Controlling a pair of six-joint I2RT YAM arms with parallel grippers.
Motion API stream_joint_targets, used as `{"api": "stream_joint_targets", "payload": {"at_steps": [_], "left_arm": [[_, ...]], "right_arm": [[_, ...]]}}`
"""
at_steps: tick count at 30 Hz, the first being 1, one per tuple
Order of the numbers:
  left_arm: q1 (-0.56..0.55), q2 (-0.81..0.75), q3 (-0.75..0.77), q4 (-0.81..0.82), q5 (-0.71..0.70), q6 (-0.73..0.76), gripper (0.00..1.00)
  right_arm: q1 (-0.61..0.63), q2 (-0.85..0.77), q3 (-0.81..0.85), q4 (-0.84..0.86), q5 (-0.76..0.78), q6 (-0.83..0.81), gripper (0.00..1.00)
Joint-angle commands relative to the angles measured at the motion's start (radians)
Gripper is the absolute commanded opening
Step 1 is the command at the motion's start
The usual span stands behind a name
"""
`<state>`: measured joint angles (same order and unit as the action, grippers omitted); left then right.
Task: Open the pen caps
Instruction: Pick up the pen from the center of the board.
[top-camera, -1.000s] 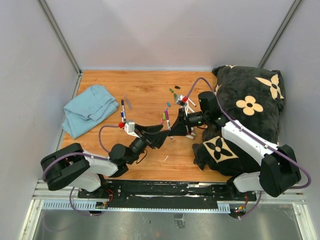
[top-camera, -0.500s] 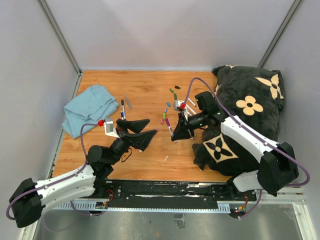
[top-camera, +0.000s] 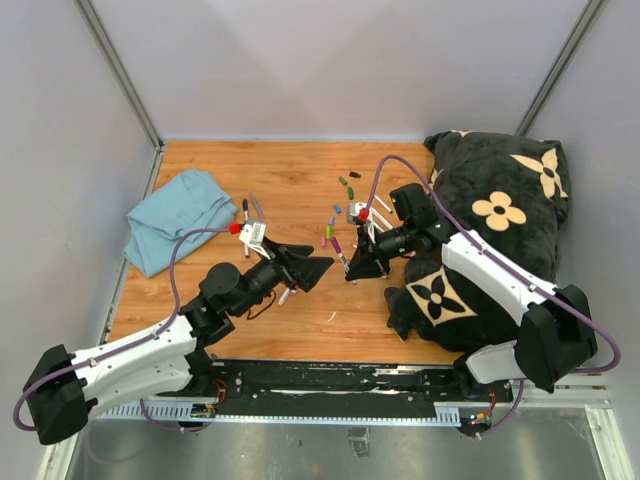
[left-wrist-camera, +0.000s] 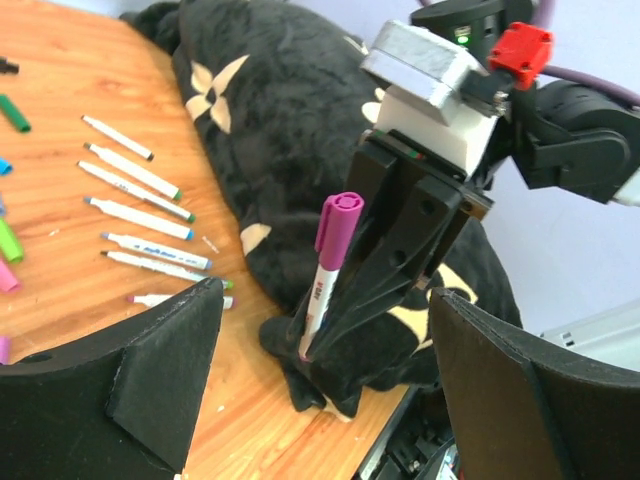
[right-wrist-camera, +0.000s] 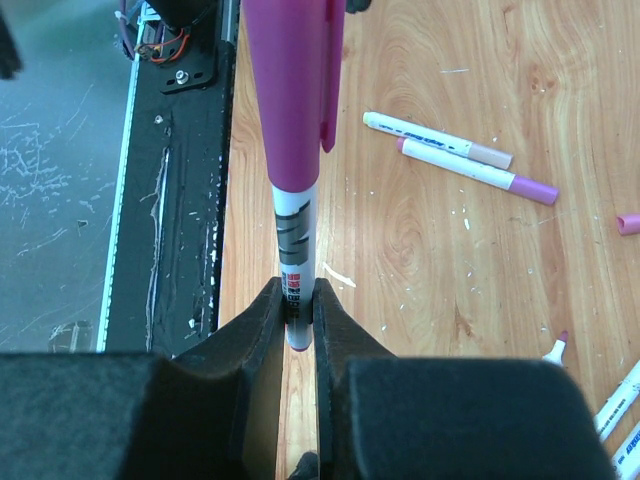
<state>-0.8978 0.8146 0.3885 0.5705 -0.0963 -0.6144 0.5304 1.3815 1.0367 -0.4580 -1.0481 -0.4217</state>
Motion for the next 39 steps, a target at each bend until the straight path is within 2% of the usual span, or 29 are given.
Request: {"api": "stream_joint_targets", "payload": {"at_steps": [1, 11, 17, 25, 27, 32, 39], "left_arm": [[0.007, 0.035, 0.066, -0.077, -0.064, -0.052, 0.86], [0.007, 0.067, 0.088, -0.082, -0.093, -0.067, 0.85], [0.007, 0.087, 0.091, -0.073, -0.214, -0.155, 0.84], [0.004, 0.190, 0.177, -0.086, -0.180, -0.207, 0.68], [-0.003, 0.214, 0.192, -0.084, -0.187, -0.208, 0.67], [-0.015, 0.268, 0.219, -0.086, -0.197, -0.199, 0.46], [-0.018, 0.313, 0.217, -0.087, -0.191, -0.220, 0.41]], "right_arm": [[0.014, 0.012, 0.031, -0.023, 0.026, -0.023, 0.02], [0.015, 0.020, 0.033, -0.025, 0.039, -0.023, 0.03], [0.021, 0.027, 0.038, -0.024, 0.072, -0.015, 0.03], [0.028, 0.042, 0.043, -0.024, 0.102, -0.005, 0.03], [0.029, 0.043, 0.043, -0.024, 0.107, -0.003, 0.03], [0.029, 0.044, 0.046, -0.024, 0.117, 0.001, 0.04], [0.029, 0.045, 0.049, -0.022, 0.129, 0.009, 0.05]]}}
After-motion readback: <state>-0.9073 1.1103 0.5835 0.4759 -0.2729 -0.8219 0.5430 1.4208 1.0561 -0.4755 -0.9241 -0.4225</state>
